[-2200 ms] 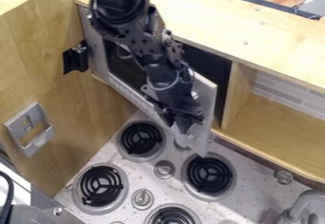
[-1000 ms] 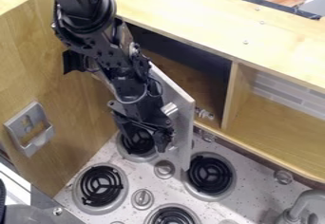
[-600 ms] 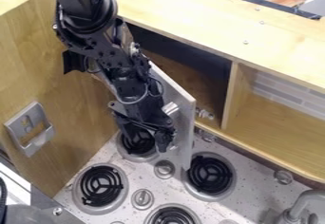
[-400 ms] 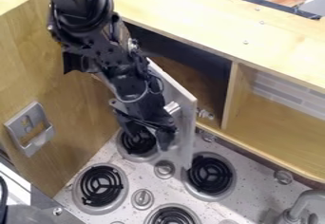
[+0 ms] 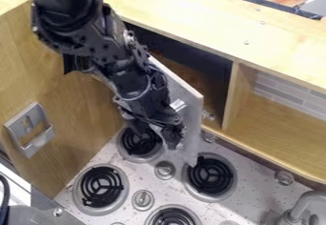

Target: Open microwave

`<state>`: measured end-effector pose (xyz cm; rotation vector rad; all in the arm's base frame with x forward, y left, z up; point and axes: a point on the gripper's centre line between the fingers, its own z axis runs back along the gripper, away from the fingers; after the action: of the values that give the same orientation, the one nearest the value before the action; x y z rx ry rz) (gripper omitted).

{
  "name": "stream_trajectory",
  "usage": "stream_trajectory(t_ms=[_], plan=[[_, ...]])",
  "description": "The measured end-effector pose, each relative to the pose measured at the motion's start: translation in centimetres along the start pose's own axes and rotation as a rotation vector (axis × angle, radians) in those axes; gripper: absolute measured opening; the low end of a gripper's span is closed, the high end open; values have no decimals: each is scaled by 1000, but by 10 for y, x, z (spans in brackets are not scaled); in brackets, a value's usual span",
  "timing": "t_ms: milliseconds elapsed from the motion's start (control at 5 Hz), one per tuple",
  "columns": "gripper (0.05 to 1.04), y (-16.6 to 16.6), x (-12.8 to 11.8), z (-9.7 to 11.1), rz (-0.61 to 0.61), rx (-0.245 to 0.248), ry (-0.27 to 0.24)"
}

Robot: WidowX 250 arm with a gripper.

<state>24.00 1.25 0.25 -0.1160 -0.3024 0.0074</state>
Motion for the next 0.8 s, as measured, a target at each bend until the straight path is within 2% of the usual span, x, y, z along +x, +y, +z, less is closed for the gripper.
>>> stream_trajectory(t_ms=[400,800], plan=[[1001,-7,14,27,-6,-44,-56],[1001,-32,64,51,-47,-80,-120]])
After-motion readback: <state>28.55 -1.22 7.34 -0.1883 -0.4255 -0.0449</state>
